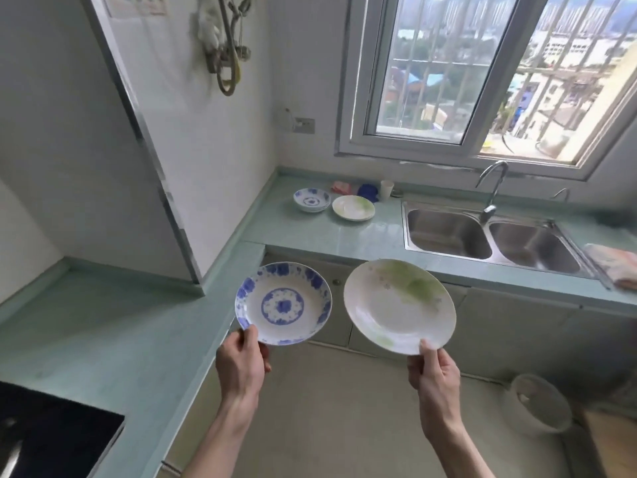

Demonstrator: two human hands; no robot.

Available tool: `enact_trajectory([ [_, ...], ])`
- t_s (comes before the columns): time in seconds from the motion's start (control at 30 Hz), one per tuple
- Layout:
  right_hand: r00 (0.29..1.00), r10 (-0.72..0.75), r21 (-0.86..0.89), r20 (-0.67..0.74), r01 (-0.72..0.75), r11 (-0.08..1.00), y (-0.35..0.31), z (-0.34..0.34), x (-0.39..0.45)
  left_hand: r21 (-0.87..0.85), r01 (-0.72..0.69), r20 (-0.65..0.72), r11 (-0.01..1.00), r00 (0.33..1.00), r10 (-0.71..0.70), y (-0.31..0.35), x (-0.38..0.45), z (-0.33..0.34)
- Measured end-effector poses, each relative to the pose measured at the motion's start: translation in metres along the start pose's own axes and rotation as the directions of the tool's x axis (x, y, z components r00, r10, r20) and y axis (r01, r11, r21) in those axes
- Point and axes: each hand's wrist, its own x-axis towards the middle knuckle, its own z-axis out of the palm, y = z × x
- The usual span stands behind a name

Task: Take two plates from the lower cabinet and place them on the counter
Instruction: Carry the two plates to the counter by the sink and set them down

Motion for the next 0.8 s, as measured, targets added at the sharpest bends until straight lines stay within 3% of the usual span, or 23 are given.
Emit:
enact_trajectory([
  [0.43,0.993,0.084,0.039,-0.079,-0.081,0.996,0.01,0.068,0.177,0.047,0.036,0.023,0.998,0.999,-0.037,0.021,0.147,0.137],
  [0.8,0.988,0.153,0.005,-0.03,-0.153,0.988,-0.004,0.121,0.365,0.058,0.086,-0.021,0.995,0.996,-0.085,0.057,0.279,0.274],
])
